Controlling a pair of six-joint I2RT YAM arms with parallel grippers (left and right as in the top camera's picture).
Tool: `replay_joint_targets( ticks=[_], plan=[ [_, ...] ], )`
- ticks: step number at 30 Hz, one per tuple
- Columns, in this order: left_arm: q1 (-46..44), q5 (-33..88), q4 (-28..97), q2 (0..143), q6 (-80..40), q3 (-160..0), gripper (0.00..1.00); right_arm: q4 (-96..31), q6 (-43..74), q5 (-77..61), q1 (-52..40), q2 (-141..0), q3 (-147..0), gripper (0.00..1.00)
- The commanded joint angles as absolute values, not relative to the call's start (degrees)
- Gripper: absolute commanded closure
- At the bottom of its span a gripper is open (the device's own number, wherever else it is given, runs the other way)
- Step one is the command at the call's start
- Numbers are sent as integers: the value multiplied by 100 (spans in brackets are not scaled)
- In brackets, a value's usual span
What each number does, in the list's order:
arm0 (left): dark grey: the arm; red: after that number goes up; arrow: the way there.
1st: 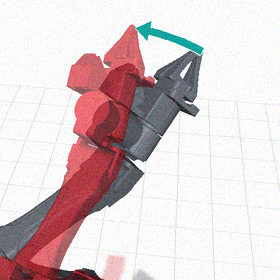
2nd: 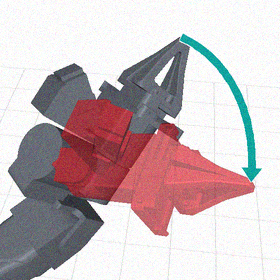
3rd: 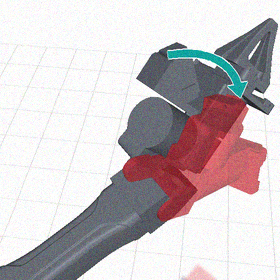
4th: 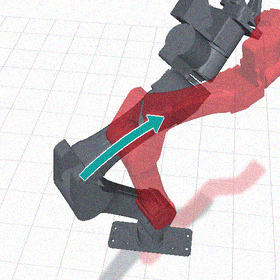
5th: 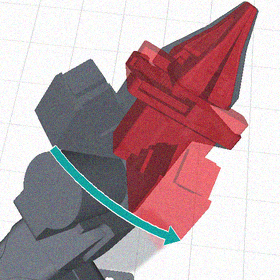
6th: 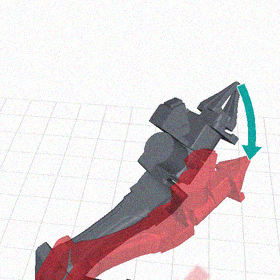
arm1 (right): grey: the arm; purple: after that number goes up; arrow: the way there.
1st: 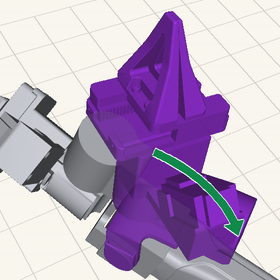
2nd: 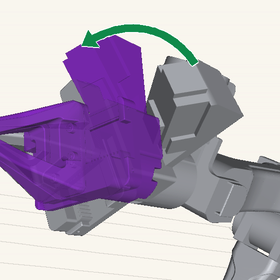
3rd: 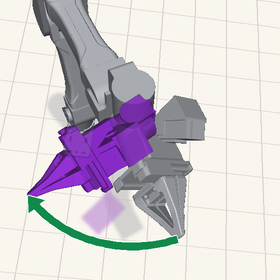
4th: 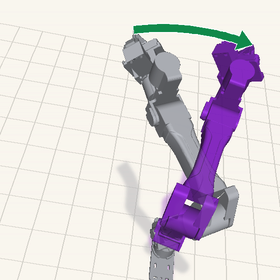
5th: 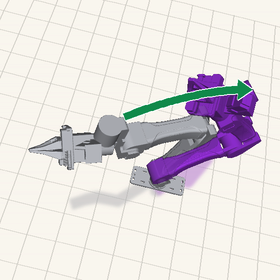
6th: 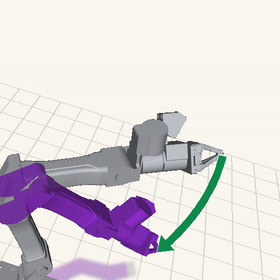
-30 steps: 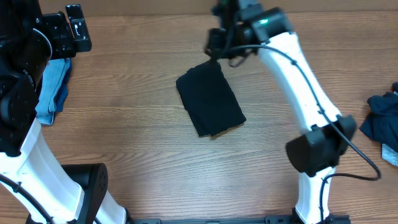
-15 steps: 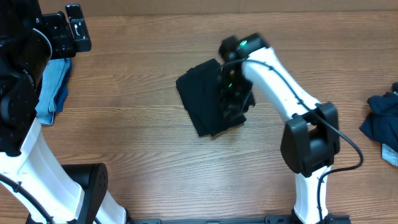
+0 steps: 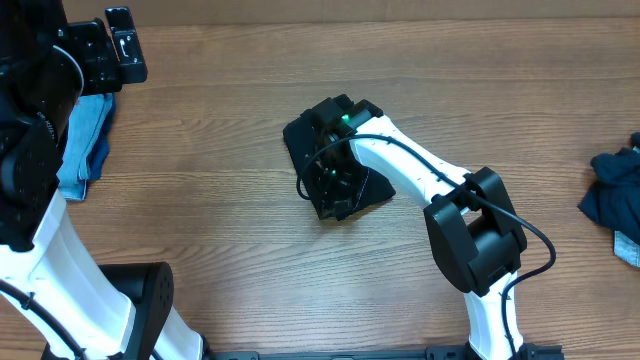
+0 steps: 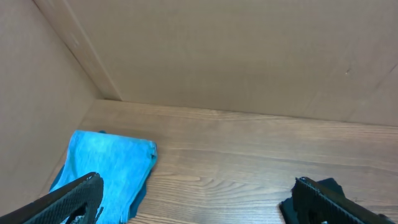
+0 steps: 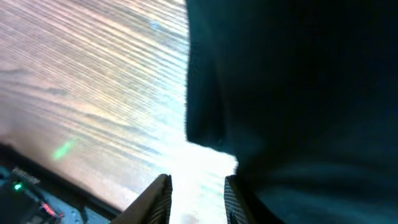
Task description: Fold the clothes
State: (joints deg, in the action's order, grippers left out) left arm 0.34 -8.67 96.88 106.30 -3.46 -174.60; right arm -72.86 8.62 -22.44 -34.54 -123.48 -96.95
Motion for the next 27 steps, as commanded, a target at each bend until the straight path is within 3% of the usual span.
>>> replay_joint_targets(
  ticks=[1, 7, 9, 10, 27],
  plan=[
    [-3, -917, 9679, 10702, -386, -17452, 0, -7303, 408, -2427, -3454, -11865, -10189, 67],
    [-3, -919, 9677, 10715, -386, -17452, 0, -7271, 773, -1717, -3186, -11231, -10925, 66],
    [-3, -917, 9679, 10720, -386, -17452, 0, -7266, 790, -1476, -2956, -11074, -11157, 56],
    [-3, -917, 9679, 10720, -386, -17452, 0, -7271, 792, -1382, -2829, -11008, -11244, 56],
    [-3, -917, 9677, 10724, -386, -17452, 0, -7251, 729, -1313, 93, -9531, -12420, 37]
  ],
)
